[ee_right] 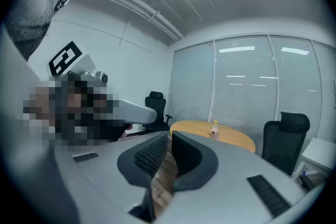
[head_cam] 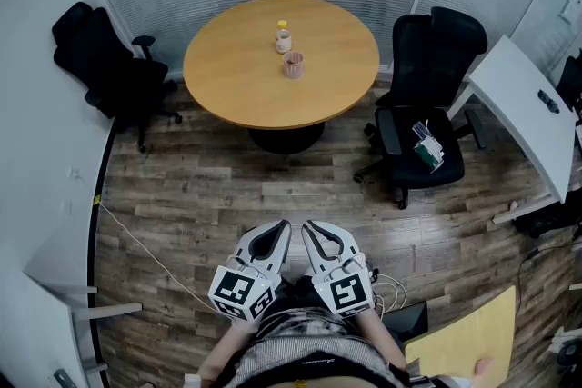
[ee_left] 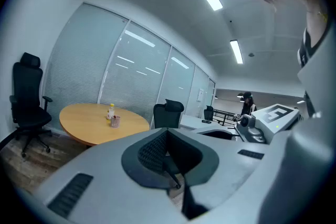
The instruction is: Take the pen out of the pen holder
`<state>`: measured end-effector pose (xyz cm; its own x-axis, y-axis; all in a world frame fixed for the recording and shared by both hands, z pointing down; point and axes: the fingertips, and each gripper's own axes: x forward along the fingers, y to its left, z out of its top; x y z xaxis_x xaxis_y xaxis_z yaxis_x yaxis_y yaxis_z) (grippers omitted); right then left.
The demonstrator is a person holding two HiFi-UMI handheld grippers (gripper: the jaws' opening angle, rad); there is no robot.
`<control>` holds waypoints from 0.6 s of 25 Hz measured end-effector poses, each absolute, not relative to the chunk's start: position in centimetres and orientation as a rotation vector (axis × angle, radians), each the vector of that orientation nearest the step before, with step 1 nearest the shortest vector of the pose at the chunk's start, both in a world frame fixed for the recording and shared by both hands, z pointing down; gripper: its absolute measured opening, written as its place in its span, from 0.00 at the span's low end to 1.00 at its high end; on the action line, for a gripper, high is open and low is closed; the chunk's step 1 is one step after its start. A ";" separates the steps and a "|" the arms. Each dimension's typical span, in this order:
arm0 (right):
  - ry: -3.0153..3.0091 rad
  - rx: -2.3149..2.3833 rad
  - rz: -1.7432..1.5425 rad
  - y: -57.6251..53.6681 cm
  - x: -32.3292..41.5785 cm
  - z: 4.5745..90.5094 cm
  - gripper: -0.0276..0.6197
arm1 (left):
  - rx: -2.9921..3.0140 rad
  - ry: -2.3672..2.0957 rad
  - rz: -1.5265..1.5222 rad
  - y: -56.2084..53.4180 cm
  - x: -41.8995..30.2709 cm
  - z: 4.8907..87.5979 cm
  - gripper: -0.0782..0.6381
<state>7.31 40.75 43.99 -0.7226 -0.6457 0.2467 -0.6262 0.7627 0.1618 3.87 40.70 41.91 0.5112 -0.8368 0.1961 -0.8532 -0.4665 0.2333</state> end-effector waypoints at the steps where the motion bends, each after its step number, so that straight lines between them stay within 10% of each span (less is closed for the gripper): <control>1: -2.681 0.988 -0.100 40.7 7.6 43.9 0.11 | 2.453 -1.418 0.075 40.7 4.2 41.9 0.12; 15: -2.721 1.013 -0.082 39.1 10.0 44.1 0.11 | 2.396 -1.424 0.013 39.8 5.4 42.9 0.12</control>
<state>9.95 39.08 44.11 -0.7323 -0.6509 0.2005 -0.6376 0.7586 0.1341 5.43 39.77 42.89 0.4944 -0.8493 0.1850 -0.8525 -0.4323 0.2939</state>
